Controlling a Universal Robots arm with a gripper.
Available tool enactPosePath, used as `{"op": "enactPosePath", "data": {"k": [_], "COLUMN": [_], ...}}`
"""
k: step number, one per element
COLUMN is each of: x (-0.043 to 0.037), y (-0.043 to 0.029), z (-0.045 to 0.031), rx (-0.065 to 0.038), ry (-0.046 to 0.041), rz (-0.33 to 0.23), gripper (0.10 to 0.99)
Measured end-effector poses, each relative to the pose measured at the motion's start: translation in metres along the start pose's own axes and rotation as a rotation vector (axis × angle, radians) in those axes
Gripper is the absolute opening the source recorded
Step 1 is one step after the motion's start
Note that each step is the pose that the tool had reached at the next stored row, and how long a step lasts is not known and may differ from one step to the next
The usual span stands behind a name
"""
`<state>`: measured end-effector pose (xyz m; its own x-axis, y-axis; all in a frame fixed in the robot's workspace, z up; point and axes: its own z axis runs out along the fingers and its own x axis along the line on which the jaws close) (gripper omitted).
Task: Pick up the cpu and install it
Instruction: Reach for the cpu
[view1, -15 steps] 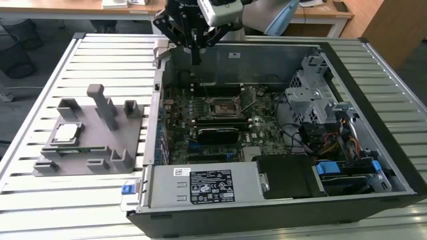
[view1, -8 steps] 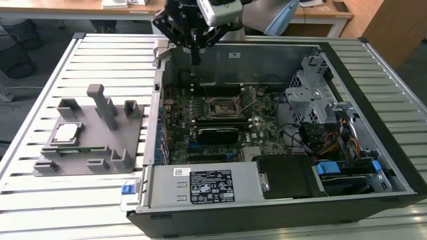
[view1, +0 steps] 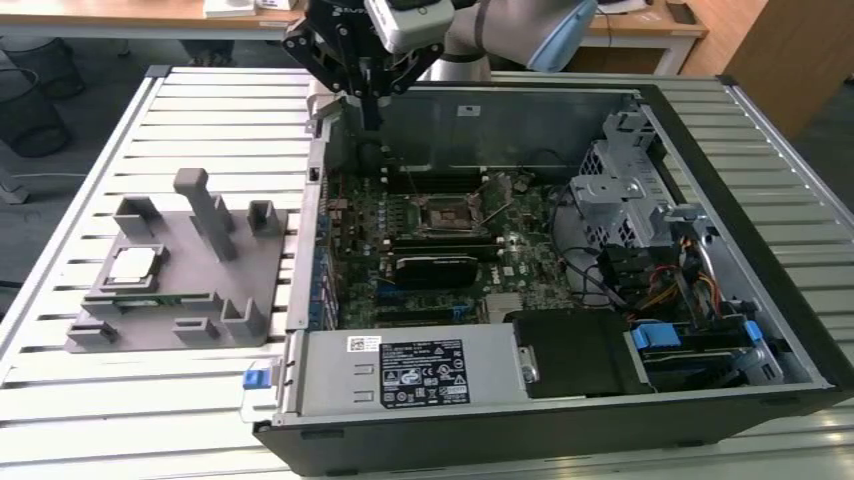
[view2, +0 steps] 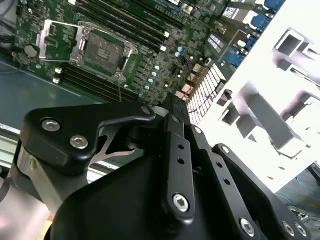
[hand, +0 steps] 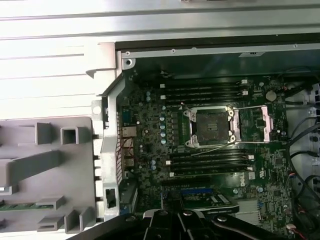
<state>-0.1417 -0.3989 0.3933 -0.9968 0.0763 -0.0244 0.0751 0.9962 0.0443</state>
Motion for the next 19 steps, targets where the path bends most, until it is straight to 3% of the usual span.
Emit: {"op": "enactPosePath", "data": {"k": [19], "x": [0.0408], "y": [-0.0031], "z": [-0.0005], "rx": [0.000], "ry": [0.0007], "rz": [0.000], "gripper": [0.106]}}
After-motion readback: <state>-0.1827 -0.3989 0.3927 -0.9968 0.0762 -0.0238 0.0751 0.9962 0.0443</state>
